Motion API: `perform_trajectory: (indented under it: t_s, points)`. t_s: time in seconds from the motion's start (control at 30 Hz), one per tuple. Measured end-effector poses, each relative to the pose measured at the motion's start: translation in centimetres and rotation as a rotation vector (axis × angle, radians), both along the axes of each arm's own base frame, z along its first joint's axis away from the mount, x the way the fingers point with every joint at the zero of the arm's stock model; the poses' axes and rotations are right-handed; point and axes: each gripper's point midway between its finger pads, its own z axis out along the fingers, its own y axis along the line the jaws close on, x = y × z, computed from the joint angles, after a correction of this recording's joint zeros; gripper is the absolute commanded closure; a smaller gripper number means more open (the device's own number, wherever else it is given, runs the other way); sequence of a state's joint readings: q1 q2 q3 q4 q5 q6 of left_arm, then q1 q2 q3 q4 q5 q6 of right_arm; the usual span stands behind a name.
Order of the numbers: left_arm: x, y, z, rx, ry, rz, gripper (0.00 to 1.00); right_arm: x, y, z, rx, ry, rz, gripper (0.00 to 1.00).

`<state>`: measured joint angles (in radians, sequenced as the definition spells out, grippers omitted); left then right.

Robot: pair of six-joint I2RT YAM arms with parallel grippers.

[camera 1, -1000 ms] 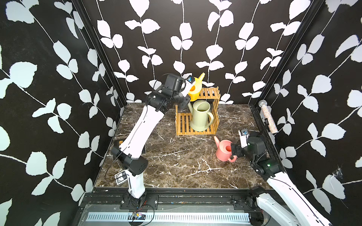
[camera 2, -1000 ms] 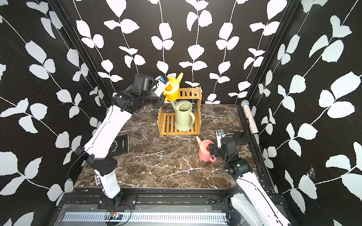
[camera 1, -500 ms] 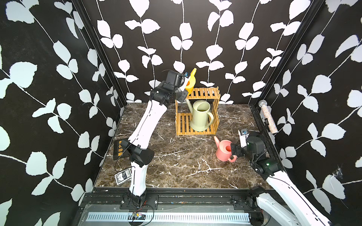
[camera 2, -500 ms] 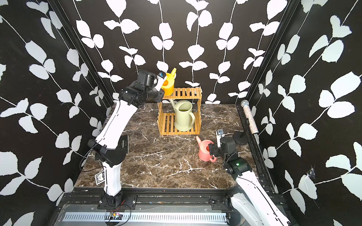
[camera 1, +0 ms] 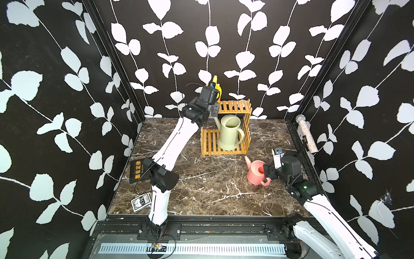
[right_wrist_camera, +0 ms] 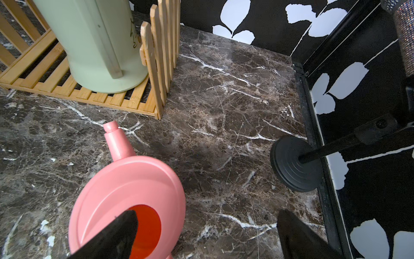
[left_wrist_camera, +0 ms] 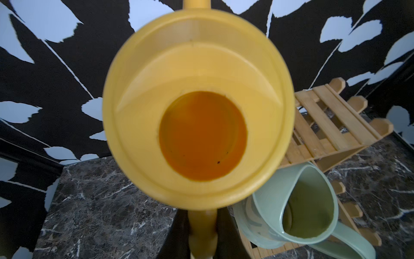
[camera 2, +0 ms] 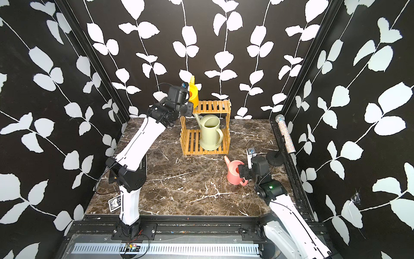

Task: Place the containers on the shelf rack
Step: 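Place the container on the shelf.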

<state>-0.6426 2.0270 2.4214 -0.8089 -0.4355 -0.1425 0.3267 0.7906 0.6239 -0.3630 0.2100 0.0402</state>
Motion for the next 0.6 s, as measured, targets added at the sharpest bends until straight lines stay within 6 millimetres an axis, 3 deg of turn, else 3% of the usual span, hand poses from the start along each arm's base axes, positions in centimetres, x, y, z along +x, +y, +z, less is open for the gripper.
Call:
perform_trajectory:
  t_s: [0.33, 0.6]
  points:
    - [-1.1, -0.7, 0.3, 0.028, -0.027, 0.043, 1.00, 0.3, 0.2, -0.9, -0.009, 0.032, 0.001, 0.01]
    - [-1.0, -0.2, 0.1, -0.017, -0.012, 0.062, 0.91, 0.4, 0.2, -1.1, -0.009, 0.039, 0.003, 0.01]
